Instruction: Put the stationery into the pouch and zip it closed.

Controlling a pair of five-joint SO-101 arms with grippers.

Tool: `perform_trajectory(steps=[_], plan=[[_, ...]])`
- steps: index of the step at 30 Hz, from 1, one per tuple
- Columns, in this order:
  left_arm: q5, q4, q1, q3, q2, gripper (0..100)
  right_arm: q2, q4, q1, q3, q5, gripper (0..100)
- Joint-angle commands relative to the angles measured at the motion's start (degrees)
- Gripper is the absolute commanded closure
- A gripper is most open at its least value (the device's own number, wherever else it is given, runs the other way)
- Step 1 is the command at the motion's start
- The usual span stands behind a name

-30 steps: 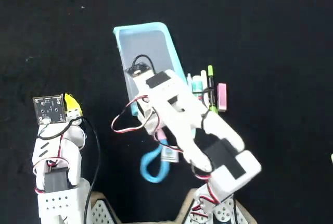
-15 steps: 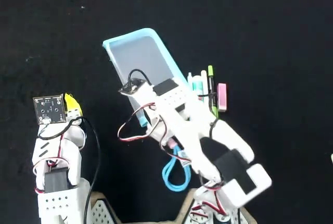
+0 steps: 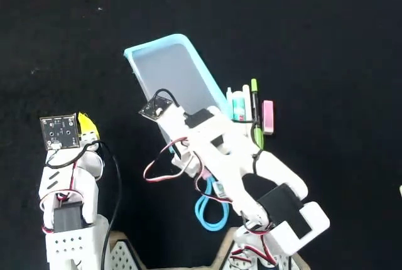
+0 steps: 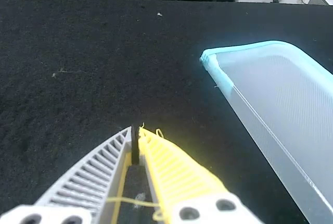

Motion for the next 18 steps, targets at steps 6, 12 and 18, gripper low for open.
perform_trajectory(steps=[6, 12, 18], plan=[[0.3, 0.0, -0.4, 1.2, -0.4, 97, -2.8, -12.6, -0.4, 6.3, 5.5, 82.1], [0.3, 0.0, -0.4, 1.2, -0.4, 97, -2.9, -14.3, -0.3, 8.5, 6.5, 92.6], [0.3, 0.2, 0.0, 1.2, -0.4, 97, -7.0, -11.1, 6.0, 8.0, 6.6, 98.8]])
